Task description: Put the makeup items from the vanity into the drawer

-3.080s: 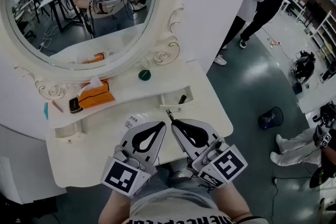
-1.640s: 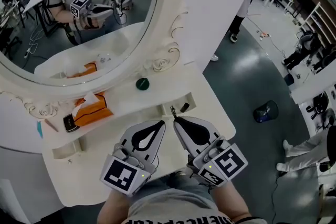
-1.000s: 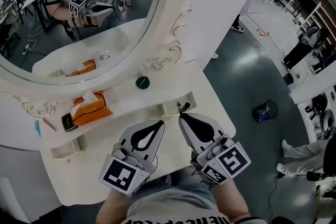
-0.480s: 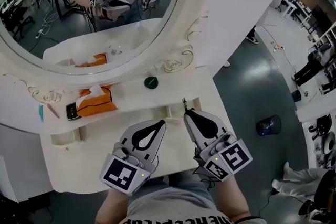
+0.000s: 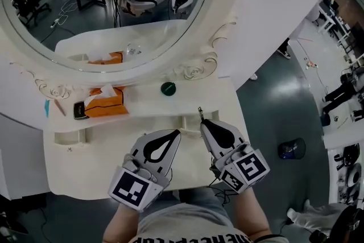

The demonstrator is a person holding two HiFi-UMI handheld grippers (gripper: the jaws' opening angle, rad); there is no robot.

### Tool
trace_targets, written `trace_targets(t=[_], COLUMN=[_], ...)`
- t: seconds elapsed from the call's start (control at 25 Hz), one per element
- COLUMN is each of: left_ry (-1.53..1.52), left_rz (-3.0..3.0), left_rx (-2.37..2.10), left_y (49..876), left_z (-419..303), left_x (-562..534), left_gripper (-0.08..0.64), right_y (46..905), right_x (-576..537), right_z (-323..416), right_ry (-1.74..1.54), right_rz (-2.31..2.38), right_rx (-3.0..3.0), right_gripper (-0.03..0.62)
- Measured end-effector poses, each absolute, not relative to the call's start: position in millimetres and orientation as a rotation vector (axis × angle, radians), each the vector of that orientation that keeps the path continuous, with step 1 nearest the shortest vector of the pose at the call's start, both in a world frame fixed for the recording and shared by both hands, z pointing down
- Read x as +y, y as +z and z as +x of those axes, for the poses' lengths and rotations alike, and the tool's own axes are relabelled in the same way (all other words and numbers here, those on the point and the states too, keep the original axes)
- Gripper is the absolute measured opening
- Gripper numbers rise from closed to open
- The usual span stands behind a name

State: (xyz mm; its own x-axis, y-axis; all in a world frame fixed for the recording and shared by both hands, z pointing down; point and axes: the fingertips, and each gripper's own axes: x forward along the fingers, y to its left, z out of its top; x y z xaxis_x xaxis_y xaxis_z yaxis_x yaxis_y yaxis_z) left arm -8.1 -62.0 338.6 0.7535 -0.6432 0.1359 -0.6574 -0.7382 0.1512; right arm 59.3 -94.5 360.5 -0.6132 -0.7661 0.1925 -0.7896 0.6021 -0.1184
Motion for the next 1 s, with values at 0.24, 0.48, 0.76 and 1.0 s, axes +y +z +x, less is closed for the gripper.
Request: trace_targets(t=[0.24,0.48,0.76,1.0], left_ry=[0.118,0.132,0.134,0.139], left_rz=[2.731,2.703,2.691,2.686], left_rx=[-1.073,-1.096,-1.103,-1.109], left_y=[342.5,348.8,352.0,353.6], left_z=[-5.7,-6.5,-4.2,-5.2], left_x=[-60.5,-58.4,-57.7,-57.5], left_gripper=[0.018,0.018,0.018,0.018], right_y=[379.4,400.1,420.5,435.9], right_x=[-98.3,-98.6,-100.4,-102.8], right_z=[64.8,68.3,73.9,74.3], right_ry=[0.328,0.367,0.393,0.393], right_rz=[1.282,1.258,1.245,1.228], right_rx=[-2.676,-2.649,-2.609,-2.570], right_gripper=[0.040,0.040,0.040,0.040])
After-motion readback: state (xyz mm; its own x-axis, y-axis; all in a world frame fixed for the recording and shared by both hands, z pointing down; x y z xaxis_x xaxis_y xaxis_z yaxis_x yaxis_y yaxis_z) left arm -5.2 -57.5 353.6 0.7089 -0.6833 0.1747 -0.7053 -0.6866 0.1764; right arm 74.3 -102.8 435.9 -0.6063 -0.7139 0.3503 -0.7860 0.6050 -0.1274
